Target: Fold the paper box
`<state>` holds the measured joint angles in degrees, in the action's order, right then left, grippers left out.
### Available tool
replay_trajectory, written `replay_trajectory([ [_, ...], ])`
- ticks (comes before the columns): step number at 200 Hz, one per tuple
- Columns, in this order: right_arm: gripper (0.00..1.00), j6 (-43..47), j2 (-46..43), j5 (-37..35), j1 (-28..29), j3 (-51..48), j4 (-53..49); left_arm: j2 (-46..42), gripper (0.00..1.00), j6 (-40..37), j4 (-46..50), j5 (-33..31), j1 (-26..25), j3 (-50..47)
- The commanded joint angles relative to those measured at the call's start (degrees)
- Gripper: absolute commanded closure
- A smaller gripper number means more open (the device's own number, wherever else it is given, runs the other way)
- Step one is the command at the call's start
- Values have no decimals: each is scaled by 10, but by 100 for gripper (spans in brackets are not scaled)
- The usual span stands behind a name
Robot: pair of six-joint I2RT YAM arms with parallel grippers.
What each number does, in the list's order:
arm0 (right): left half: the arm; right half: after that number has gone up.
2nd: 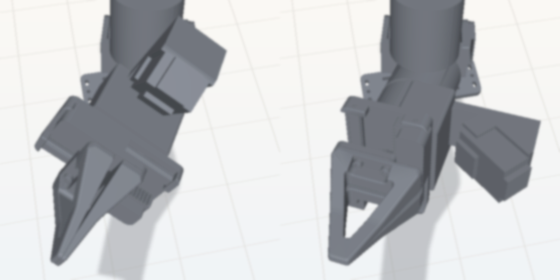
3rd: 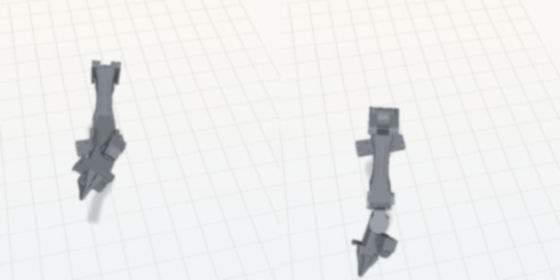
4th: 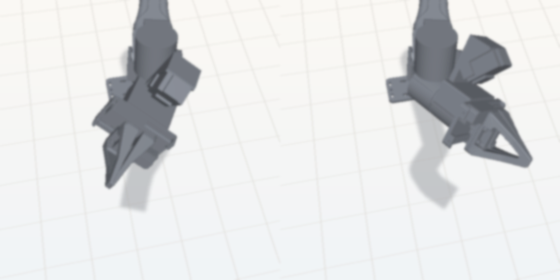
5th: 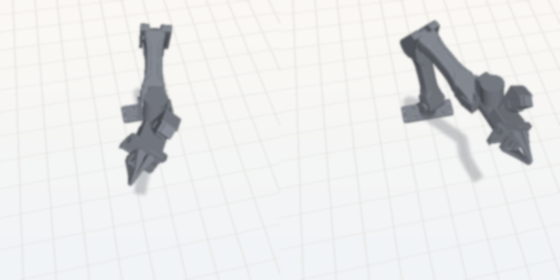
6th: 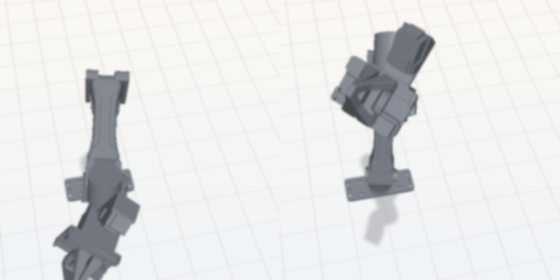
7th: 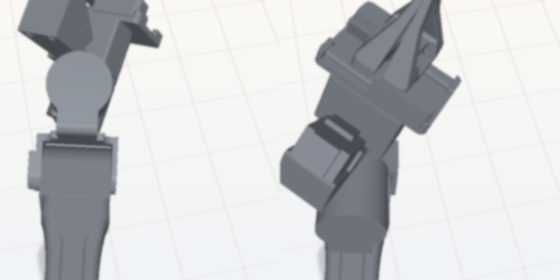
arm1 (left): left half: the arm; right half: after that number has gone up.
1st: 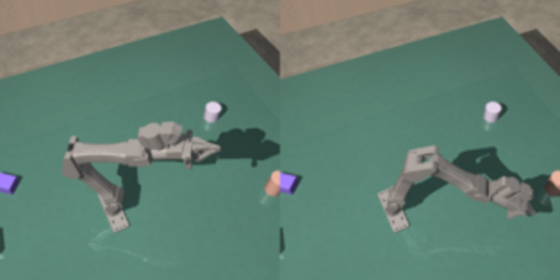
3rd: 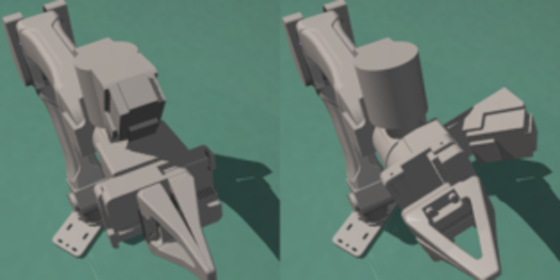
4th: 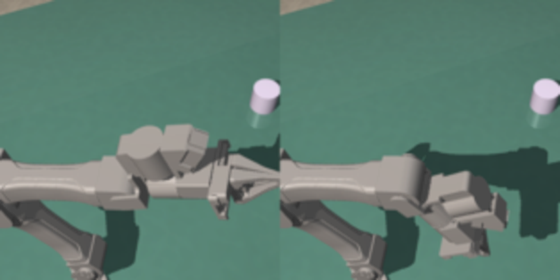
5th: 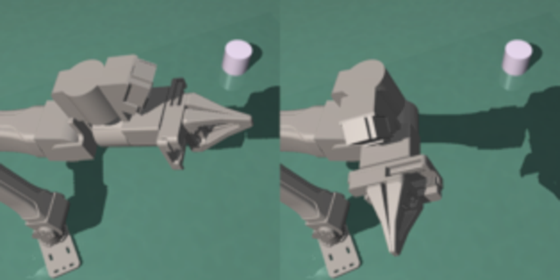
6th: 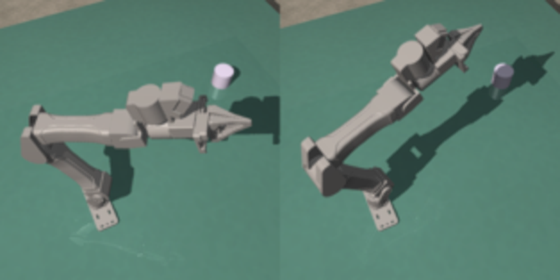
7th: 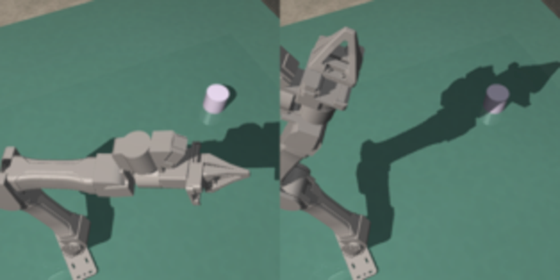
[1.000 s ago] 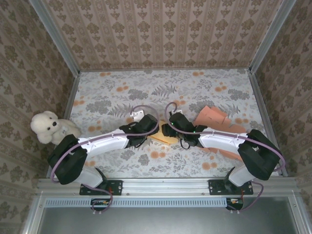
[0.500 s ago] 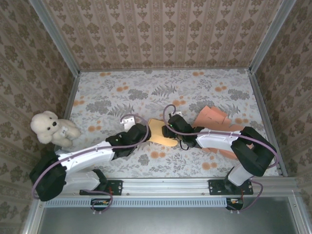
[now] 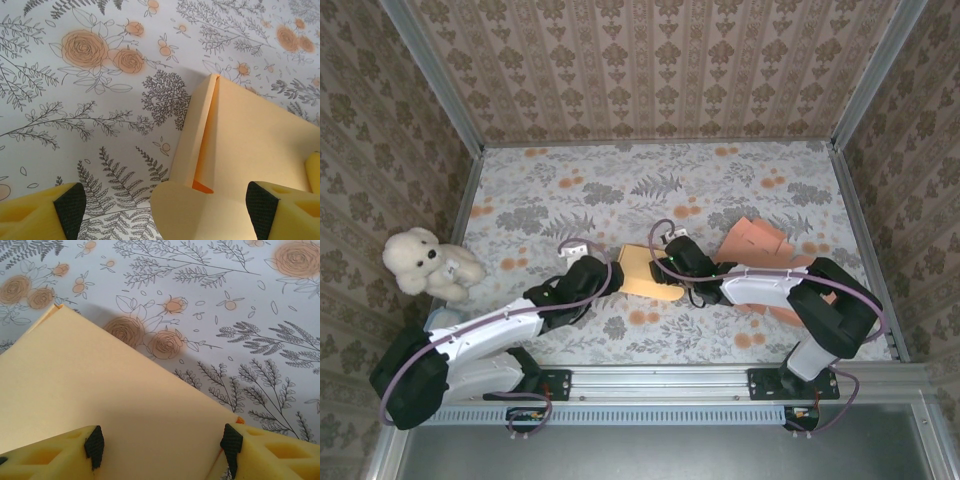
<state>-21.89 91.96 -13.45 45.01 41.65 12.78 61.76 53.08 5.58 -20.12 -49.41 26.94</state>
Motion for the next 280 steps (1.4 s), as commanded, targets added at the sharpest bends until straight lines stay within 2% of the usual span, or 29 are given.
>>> replay_trajectory([
  [1,33,31,20,26,0,-29,14,-3,13,-11,-16,12,-2,-7],
  [64,33,70,15,27,1,-42,28,4,12,-23,16,-1,-26,13],
  [93,33,76,17,29,1,-47,38,15,12,-12,0,3,-29,13],
  [141,33,84,16,36,1,-52,43,61,13,-7,-14,-12,-28,31],
  [182,33,86,16,35,-1,-51,42,105,16,-1,-15,12,-33,64],
  [236,33,65,22,25,0,-47,32,131,16,30,46,-62,-91,99],
  [257,33,62,22,27,0,-52,41,134,15,48,56,-82,-84,96],
  [280,33,59,23,30,0,-59,52,127,14,71,50,-51,-58,93],
])
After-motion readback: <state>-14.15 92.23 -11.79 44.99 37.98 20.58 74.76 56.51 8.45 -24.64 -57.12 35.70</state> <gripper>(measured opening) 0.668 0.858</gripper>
